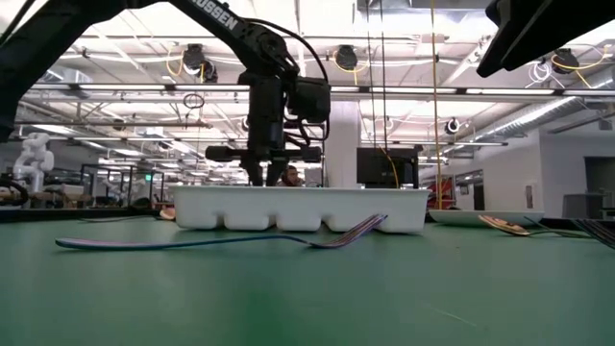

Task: Sort silverware
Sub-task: Put the blue spoon into the silverware tray

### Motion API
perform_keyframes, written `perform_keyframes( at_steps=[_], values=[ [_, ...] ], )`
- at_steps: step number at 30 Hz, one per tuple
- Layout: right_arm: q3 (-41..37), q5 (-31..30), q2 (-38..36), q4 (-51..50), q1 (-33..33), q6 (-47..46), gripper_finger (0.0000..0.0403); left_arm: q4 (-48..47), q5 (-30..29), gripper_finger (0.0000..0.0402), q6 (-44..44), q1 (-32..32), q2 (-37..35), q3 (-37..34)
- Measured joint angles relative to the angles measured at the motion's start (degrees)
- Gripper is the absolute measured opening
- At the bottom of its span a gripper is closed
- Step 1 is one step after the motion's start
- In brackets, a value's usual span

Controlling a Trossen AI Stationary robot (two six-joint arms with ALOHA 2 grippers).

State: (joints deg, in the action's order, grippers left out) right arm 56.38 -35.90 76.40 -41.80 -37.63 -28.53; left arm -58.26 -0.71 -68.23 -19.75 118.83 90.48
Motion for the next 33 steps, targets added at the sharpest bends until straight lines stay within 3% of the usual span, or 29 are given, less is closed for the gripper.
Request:
perform_keyframes(
  at_steps=[13, 18, 28, 33],
  values=[
    [0.0, -0.02, 0.02, 1.36, 0.0, 1.76, 0.0194, -0.08, -0.22, 0.0081, 1.67, 0.04, 0.0, 0.0],
    [0.0, -0.02, 0.02, 1.33, 0.0, 2.2, 0.0194, -1.79, 0.02, 0.0096, 7.62, -0.66, -0.97, 2.37],
    [-0.02, -0.02, 0.07, 1.3, 0.02, 2.47, 0.0194, -7.09, -3.09, 0.0098, 16.13, -2.07, -11.21, 5.42],
    [-0.02, -0.06, 0.05, 1.33, 0.02, 2.66, 0.0194, -16.29, -9.48, 0.0098, 14.62, -3.32, -18.07, 5.42]
  ],
)
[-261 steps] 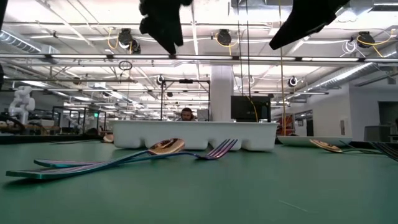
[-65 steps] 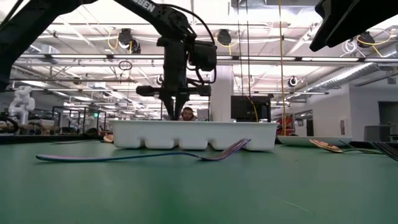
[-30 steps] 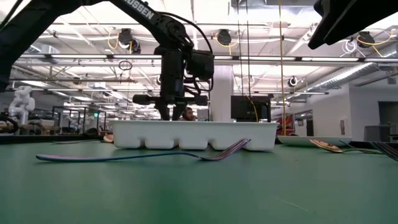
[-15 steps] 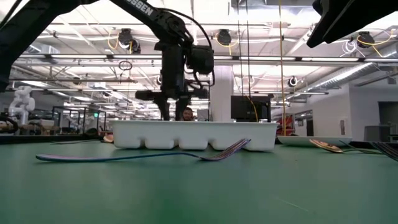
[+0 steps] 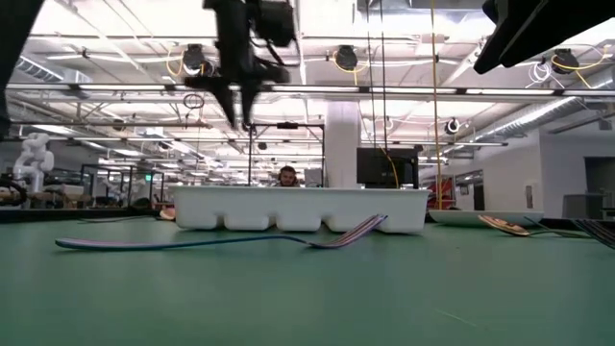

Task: Sort silverware
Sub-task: Put the blue spoon into the silverware tray

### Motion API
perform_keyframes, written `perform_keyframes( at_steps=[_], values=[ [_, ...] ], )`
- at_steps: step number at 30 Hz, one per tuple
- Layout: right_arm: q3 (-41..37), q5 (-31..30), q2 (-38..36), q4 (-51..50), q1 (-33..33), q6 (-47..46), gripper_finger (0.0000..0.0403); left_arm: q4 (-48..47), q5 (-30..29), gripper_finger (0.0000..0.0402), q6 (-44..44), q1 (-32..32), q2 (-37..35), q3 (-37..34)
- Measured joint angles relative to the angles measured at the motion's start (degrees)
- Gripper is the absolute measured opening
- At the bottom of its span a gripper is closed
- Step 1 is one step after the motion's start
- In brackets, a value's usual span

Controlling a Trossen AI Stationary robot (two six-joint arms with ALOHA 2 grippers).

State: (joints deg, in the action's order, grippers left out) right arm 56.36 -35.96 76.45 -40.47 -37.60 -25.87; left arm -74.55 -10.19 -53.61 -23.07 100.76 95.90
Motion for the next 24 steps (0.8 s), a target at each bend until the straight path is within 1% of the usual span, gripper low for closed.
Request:
perform_keyframes(
  at_steps=[2, 5, 9, 15, 18, 20, 24],
  values=[
    [0.0, 0.02, 0.01, -0.01, 0.04, 0.01, 0.0194, -3.35, -1.58, 0.0098, -0.06, -0.53, -2.84, 0.0],
    [0.0, -0.05, -0.01, 0.0, 0.15, 0.13, 0.0194, -8.75, -1.86, 0.0098, 0.8, -0.64, -6.17, 0.0],
    [0.0, -0.01, -0.01, -0.01, 0.15, 0.97, 0.0194, -14.79, -1.82, 0.0098, 5.77, -0.55, -9.71, 0.0],
    [0.0, -0.01, -0.01, -0.19, 0.15, -0.41, 0.0194, -15.44, -1.08, 0.0098, 6.97, 0.17, -12.83, -0.42],
    [0.0, 0.19, -0.01, -0.45, -0.19, -1.58, 0.0194, -15.41, 3.67, 0.0098, 9.51, 2.01, -12.57, -0.44],
    [0.0, 0.27, -0.01, -1.78, -0.87, -2.68, 0.0194, -15.35, 6.09, 0.0098, 10.51, 4.51, -12.21, -0.44],
    [0.0, 0.37, -0.01, -6.16, -2.58, -5.89, 0.0194, -15.3, 7.01, 0.0098, 12.22, 10.37, -10.73, -0.44]
  ],
)
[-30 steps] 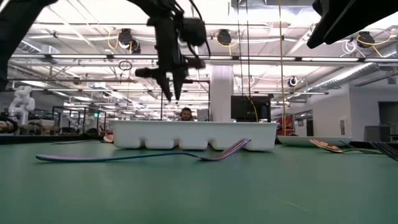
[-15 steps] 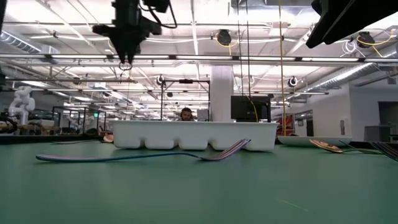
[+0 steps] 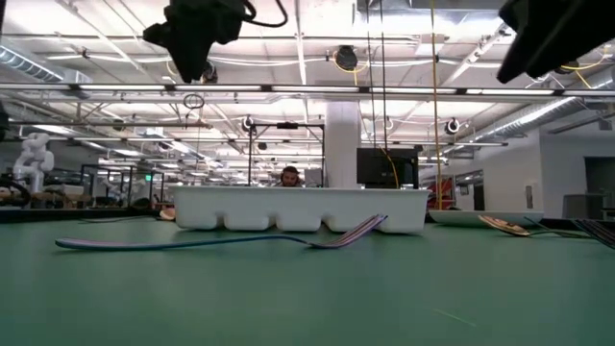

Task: Sort silverware
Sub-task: Put the blue spoon into the silverware tray

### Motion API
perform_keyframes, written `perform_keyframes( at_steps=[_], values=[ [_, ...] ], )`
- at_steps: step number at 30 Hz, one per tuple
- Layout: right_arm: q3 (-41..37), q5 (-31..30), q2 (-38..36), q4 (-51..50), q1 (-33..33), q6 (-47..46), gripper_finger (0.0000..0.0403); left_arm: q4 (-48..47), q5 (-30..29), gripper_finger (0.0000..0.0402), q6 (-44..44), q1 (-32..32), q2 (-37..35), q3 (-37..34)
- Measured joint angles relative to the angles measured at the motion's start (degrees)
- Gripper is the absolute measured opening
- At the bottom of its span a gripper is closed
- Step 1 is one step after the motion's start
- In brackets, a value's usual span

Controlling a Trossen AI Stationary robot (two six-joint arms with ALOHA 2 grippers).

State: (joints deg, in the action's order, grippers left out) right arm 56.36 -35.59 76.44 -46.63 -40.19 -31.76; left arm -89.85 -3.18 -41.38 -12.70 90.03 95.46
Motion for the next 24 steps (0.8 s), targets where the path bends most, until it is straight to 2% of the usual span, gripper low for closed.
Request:
perform_keyframes(
  at_steps=[6, 12, 16, 19, 21, 24],
  values=[
    [0.0, 1.8, 0.0, -5.75, -1.93, -9.64, 0.0194, 0.76, 0.04, 0.0098, -0.14, 9.51, 2.4, 0.0],
    [0.0, 5.91, -0.02, -5.81, -2.84, -17.28, 0.0194, 1.05, -1.41, 0.0098, -0.26, 16.48, 4.86, 0.0],
    [0.0, 6.09, -0.04, -5.6, -3.99, -21.08, 0.0194, 1.4, -2.07, 0.0098, 0.47, 18.56, 6.35, 0.0],
    [0.0, 6.1, -0.04, -5.53, -4.85, -21.51, 0.0194, 1.4, -4.93, 0.0098, 1.32, 19.41, 7.38, 0.0],
    [0.0, 6.03, -0.04, -5.53, -5.17, -20.52, 0.0194, 1.39, -8.69, 0.0098, -3.09, 19.56, 8.2, 0.0],
    [0.0, 5.97, -0.04, -5.58, -5.31, -18.1, 0.0194, 1.89, -10.09, 0.0098, -7.83, 17.89, 9.53, 0.0]
  ],
)
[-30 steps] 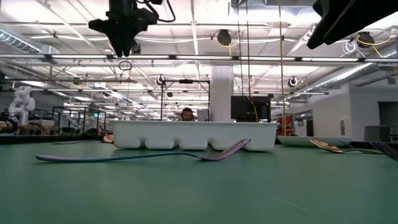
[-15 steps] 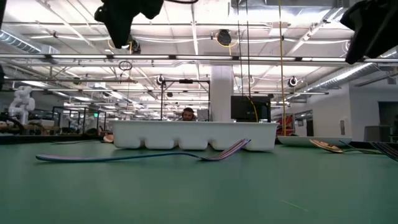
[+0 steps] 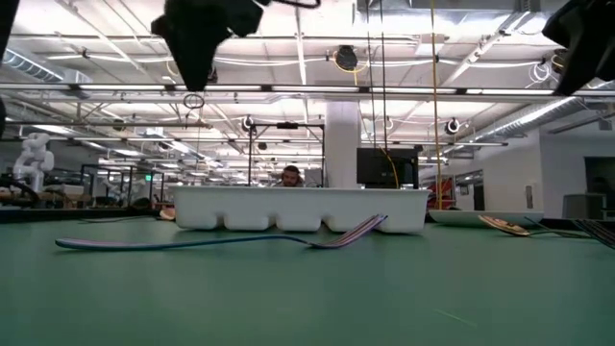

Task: Sort silverware
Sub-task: Put the blue spoon into the silverware tray

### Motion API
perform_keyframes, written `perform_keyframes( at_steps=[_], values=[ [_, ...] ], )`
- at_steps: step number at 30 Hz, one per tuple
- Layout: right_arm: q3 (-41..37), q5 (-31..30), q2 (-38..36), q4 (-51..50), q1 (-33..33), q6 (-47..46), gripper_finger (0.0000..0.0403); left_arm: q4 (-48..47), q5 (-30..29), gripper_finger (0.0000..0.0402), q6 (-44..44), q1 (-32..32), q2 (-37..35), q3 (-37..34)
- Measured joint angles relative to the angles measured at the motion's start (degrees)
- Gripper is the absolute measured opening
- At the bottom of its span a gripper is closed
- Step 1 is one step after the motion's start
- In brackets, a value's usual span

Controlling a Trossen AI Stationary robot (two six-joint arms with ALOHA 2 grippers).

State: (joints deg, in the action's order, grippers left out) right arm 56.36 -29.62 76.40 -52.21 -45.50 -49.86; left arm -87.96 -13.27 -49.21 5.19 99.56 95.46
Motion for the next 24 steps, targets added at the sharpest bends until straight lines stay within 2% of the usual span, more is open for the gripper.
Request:
perform_keyframes(
  at_steps=[2, 5, 9, 13, 16, 20, 24],
  values=[
    [0.0, 0.05, 0.0, -0.24, 0.0, 1.61, 0.0194, 4.56, 2.42, 0.0098, 3.85, -0.97, 0.71, -0.02],
    [0.0, 0.06, 0.0, -1.19, 0.0, 3.17, 0.0194, 16.68, 7.27, 0.0098, 14.38, -1.12, 1.75, -0.02],
    [0.0, -0.43, 0.0, -1.71, 0.0, 3.45, 0.0194, 33.27, 7.91, 0.0098, 22.08, 0.06, 2.96, 0.0],
    [0.0, -2.58, 0.02, -3.91, 0.09, -2.01, 0.0194, 43.9, 6.66, 0.0098, 27.33, 1.82, 4.53, 0.0],
    [-1.48, -4.38, 0.09, -8.95, 0.43, -11.15, 0.0194, 49.06, 3.94, 0.0098, 32.38, 3.66, 5.89, 0.0],
    [-5.48, 1.7, 0.13, -12.04, 2.87, -20.46, 0.0194, 53.68, 1.02, 0.0098, 37.74, 5.36, 6.97, -1.1],
    [-10.14, 6.15, 0.09, -9.93, 6.63, -23.19, 0.0194, 50.71, 0.24, 0.0098, 37.55, 5.34, 6.76, -3.17]
  ],
)
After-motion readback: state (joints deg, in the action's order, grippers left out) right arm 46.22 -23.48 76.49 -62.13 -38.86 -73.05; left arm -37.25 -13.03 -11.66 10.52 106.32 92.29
